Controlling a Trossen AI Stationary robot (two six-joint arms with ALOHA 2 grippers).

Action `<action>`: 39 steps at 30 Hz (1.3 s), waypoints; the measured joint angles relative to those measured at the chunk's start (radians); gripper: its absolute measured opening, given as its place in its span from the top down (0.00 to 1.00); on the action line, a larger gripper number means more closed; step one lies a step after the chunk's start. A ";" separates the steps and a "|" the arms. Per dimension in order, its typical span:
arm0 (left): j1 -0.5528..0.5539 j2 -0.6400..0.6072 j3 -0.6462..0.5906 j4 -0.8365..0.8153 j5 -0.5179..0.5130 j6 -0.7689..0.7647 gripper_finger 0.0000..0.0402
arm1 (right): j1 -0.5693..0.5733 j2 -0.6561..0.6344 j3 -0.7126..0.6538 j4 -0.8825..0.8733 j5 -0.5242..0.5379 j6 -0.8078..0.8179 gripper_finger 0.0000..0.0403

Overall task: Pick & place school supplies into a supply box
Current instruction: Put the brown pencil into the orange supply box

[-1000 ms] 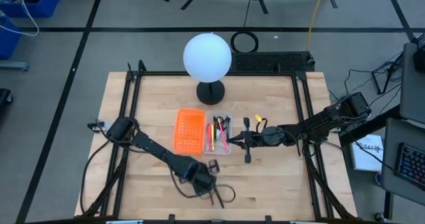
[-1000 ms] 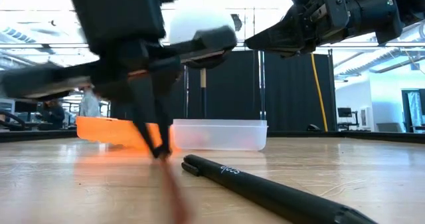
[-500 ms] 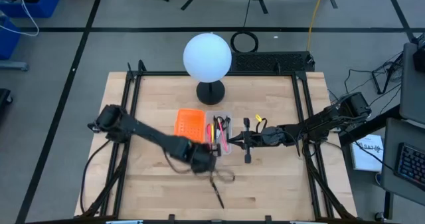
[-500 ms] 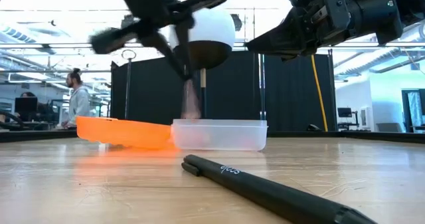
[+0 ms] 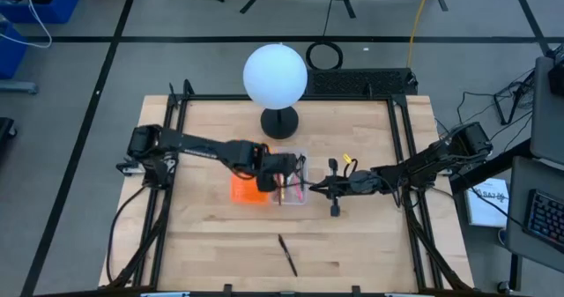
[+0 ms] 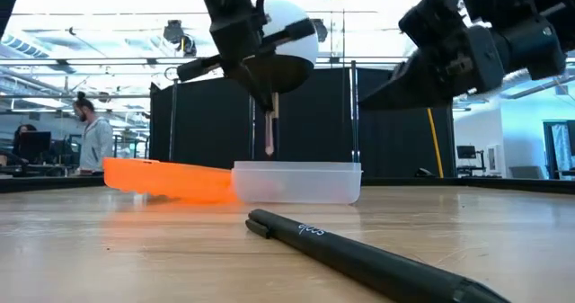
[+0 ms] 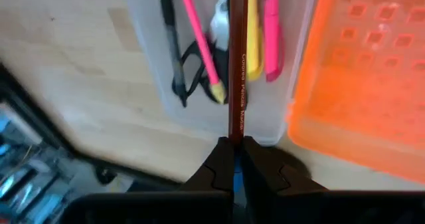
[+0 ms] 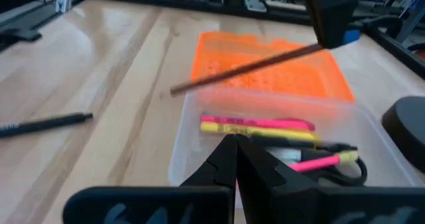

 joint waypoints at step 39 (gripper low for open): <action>0.272 0.149 0.001 0.077 0.344 0.324 0.90 | -0.008 0.000 -0.073 0.161 0.006 -0.095 1.00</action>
